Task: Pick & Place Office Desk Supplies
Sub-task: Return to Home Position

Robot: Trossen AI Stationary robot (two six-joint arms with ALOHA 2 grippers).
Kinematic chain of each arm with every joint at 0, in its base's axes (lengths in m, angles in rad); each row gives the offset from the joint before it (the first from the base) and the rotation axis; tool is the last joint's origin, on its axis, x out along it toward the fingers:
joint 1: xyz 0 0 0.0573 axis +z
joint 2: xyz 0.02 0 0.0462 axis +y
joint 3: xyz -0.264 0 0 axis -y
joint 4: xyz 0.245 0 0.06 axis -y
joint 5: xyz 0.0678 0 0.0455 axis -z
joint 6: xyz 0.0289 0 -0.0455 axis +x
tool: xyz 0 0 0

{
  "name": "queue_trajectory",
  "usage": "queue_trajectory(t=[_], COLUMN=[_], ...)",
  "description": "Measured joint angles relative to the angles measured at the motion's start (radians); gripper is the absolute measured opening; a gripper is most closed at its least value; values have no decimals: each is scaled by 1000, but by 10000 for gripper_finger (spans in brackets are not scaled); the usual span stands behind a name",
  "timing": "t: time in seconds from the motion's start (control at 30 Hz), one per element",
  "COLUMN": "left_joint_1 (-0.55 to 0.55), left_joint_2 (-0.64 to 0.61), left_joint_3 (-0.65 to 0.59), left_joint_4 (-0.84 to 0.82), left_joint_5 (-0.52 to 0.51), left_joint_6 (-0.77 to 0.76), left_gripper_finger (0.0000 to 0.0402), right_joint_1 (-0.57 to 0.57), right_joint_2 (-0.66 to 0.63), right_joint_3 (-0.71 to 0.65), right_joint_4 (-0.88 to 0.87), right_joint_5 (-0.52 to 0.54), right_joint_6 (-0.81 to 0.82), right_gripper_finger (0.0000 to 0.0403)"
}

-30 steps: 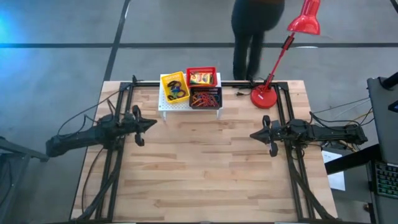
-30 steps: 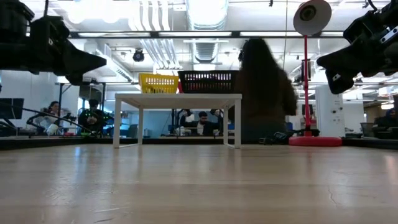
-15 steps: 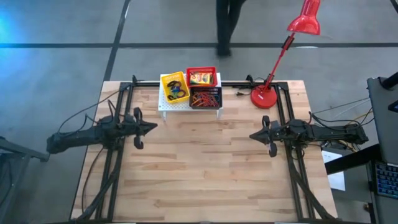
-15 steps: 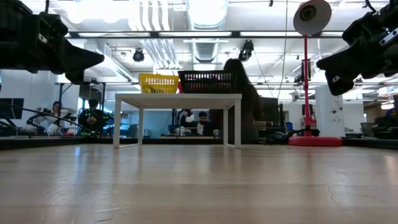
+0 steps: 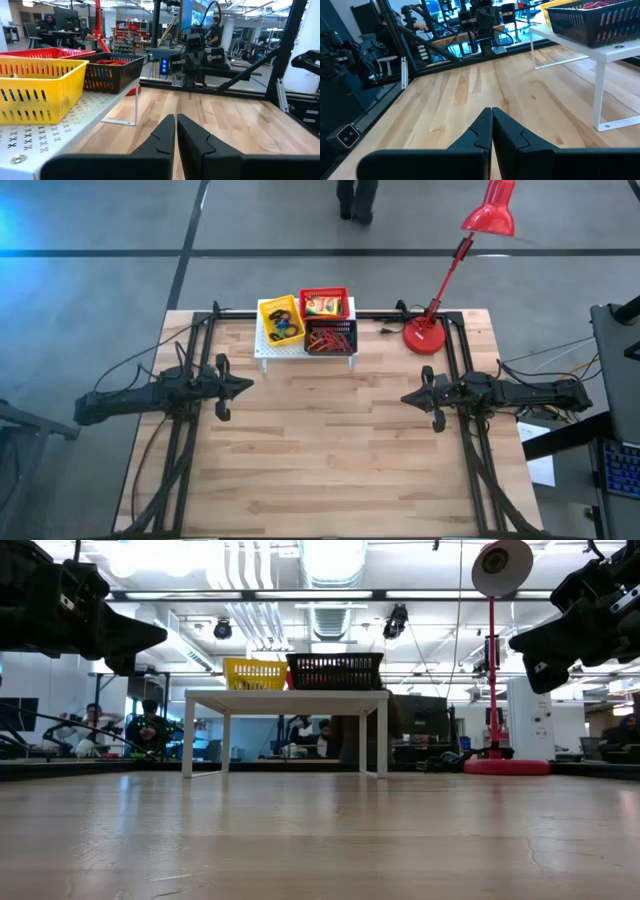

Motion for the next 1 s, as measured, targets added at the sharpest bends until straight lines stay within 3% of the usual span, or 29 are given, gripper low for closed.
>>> queue_trajectory(t=[0.6, 0.67, 0.83, 1.0], left_joint_1=[1, 1, 1, 1], left_joint_2=[0, 0, 0, 0], left_joint_3=[0, 0, 0, 0], left_joint_4=[2, 2, 2, 2], left_joint_5=[0, 0, 0, 0], left_joint_6=[0, 0, 0, 0], left_gripper_finger=[26, 26, 26, 26], right_joint_1=[0, 0, 5, 5], right_joint_2=[0, -3, -31, -75], right_joint_3=[0, 0, 0, 1], right_joint_4=[0, 0, 7, 7], right_joint_5=[0, 0, -57, -66], right_joint_6=[-3, -49, -358, -344], right_gripper_finger=[8, 8, 8, 8])
